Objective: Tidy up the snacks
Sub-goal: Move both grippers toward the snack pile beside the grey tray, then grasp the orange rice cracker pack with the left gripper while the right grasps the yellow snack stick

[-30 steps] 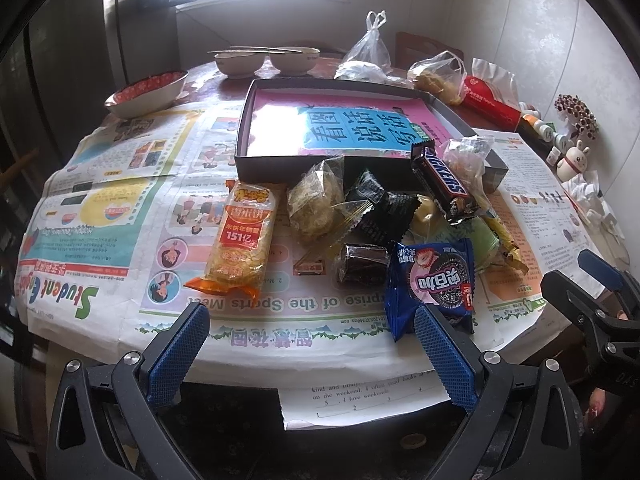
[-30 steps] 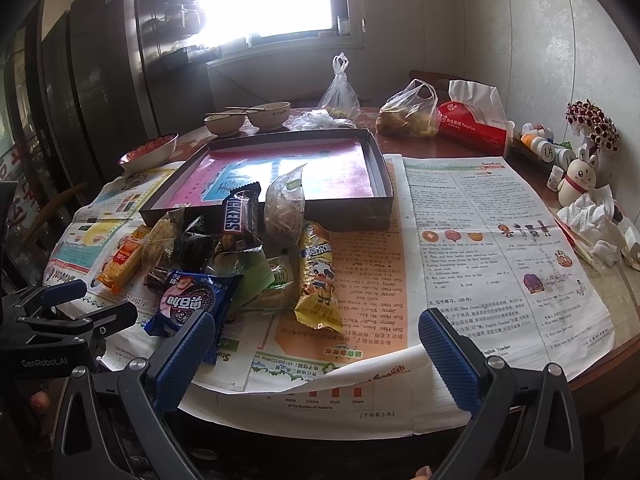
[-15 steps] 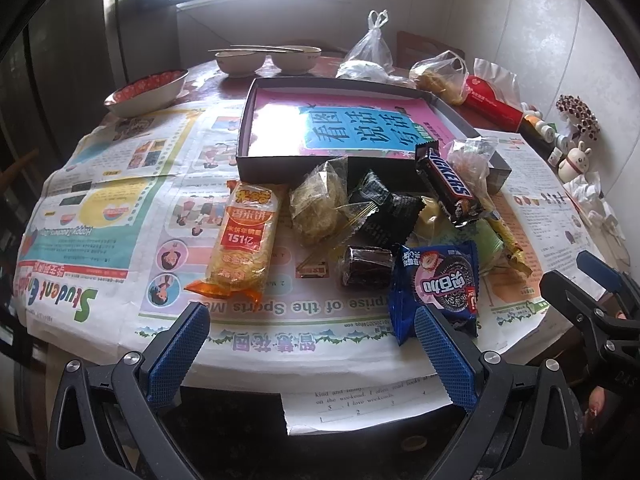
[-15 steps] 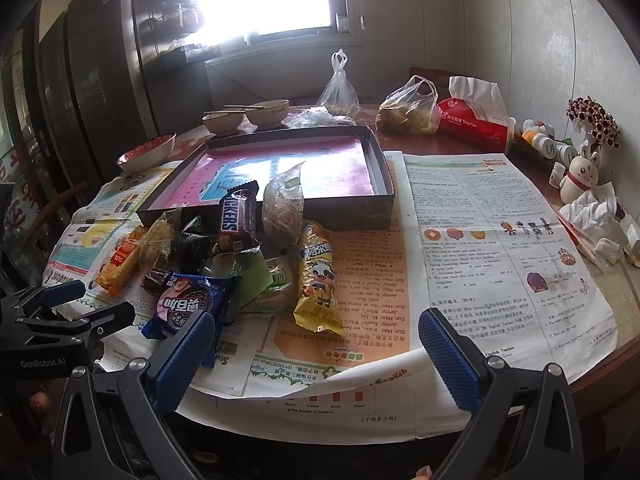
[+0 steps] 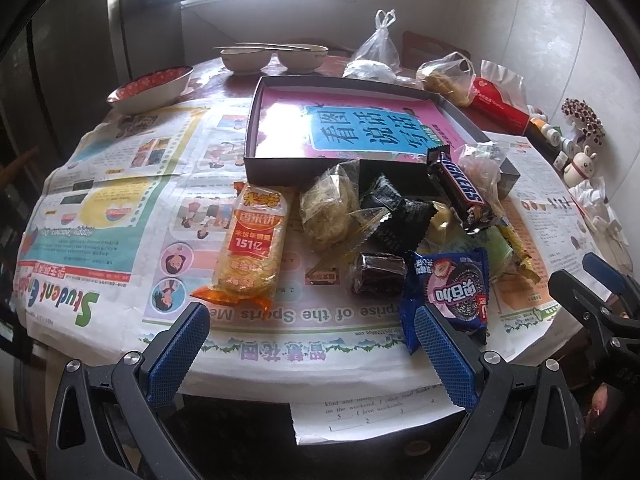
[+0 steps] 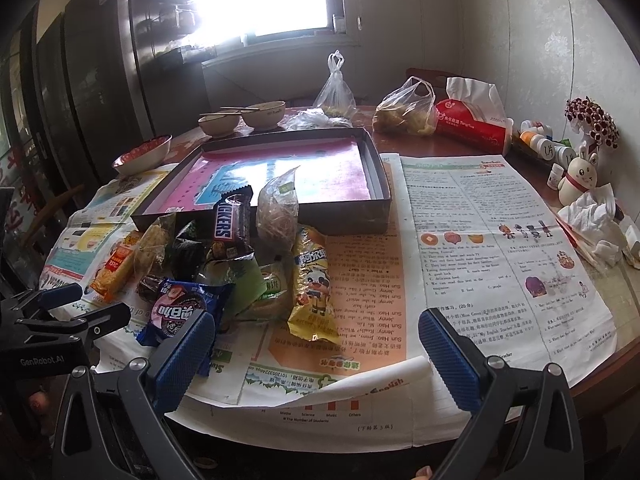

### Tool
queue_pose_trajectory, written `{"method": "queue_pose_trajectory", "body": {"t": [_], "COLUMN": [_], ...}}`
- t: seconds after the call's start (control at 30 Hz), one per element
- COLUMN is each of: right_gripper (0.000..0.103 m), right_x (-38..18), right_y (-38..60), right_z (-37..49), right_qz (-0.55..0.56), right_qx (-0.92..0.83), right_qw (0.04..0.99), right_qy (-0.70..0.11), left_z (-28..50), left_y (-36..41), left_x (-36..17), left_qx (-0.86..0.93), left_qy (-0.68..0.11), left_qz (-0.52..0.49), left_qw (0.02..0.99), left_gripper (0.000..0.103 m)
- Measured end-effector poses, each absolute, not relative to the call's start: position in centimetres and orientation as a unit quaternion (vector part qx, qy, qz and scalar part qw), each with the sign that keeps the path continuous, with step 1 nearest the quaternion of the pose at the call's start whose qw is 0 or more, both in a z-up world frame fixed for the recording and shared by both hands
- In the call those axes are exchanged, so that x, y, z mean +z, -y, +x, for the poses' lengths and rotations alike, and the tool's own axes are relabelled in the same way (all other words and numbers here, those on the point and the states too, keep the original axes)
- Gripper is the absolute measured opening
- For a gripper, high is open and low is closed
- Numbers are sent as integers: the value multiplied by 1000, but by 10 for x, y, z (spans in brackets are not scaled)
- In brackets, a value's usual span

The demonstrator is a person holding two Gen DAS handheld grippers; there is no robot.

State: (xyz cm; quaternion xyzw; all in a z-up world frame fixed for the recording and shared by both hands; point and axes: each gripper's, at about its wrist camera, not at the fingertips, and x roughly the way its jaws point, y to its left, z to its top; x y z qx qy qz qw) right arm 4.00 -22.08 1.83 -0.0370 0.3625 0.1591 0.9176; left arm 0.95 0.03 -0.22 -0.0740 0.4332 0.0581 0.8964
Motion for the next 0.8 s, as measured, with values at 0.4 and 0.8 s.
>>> {"method": "queue_pose_trajectory", "body": {"t": [0.4,0.8], "right_gripper": [103,103], "right_x": [16,10], "right_y": [223,225], "right_z": [57,80], "right_qz": [-34,-39], "right_qx": [154,147], "right_qw": [916,911], "right_qy": [-370,-383], "left_z": [18,31], "left_y": [-19,-44], "left_x": [-3,-5], "left_qx": [84,106], "left_qy": [-431,-433], "left_qz": [-83,-92], "left_qw": [895,890], "left_gripper": [102,102]}}
